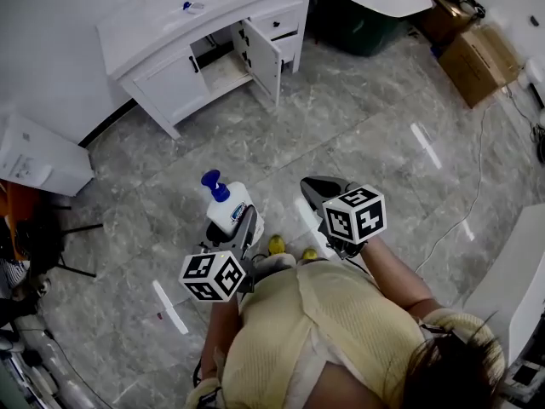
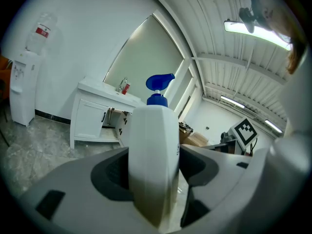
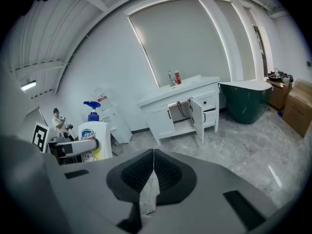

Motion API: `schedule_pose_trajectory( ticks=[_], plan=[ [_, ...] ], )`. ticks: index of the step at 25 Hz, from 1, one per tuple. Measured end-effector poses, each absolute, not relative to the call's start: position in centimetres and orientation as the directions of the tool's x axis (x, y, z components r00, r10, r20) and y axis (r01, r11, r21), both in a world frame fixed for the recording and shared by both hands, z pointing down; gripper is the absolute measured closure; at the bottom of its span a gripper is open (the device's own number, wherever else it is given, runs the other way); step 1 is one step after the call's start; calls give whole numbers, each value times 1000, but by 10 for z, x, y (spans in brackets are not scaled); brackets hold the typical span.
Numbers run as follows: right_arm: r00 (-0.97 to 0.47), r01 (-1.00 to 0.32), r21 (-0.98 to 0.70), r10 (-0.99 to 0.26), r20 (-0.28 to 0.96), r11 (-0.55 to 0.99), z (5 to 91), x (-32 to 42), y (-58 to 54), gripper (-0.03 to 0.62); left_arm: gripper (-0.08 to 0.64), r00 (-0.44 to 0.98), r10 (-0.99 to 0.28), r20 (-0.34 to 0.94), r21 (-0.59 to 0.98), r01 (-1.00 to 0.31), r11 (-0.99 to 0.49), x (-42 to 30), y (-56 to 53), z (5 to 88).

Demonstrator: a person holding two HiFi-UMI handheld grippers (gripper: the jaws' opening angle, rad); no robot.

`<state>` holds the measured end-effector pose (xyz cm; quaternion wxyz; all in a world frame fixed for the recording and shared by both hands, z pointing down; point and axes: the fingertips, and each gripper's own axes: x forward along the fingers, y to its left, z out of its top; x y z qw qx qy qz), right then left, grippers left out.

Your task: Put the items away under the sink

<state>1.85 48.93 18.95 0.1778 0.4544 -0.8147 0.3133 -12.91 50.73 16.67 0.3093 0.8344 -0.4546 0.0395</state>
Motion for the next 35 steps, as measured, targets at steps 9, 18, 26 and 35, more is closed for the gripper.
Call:
schedule_pose_trajectory(
  ticks=[9,18,26,35],
  plan=[
    [-496,-868,-338,-638,589,363,185,3,465,566,259,626,-699,345,494,-755,-432,-145,481,166],
    [-491,-871,-345,-633,599,349,189,1,452,566,259,642,-671,371,506,-746,-434,-142,469,175],
    [-541,-841,-366,-615,574,398,191,19,400,565,259,590,-711,382,497,-780,-381,-120,430,175],
    [-600,-798,-361,-575,556,482,190,63,332,566,259,519,-773,364,476,-817,-325,-75,369,171]
  ],
)
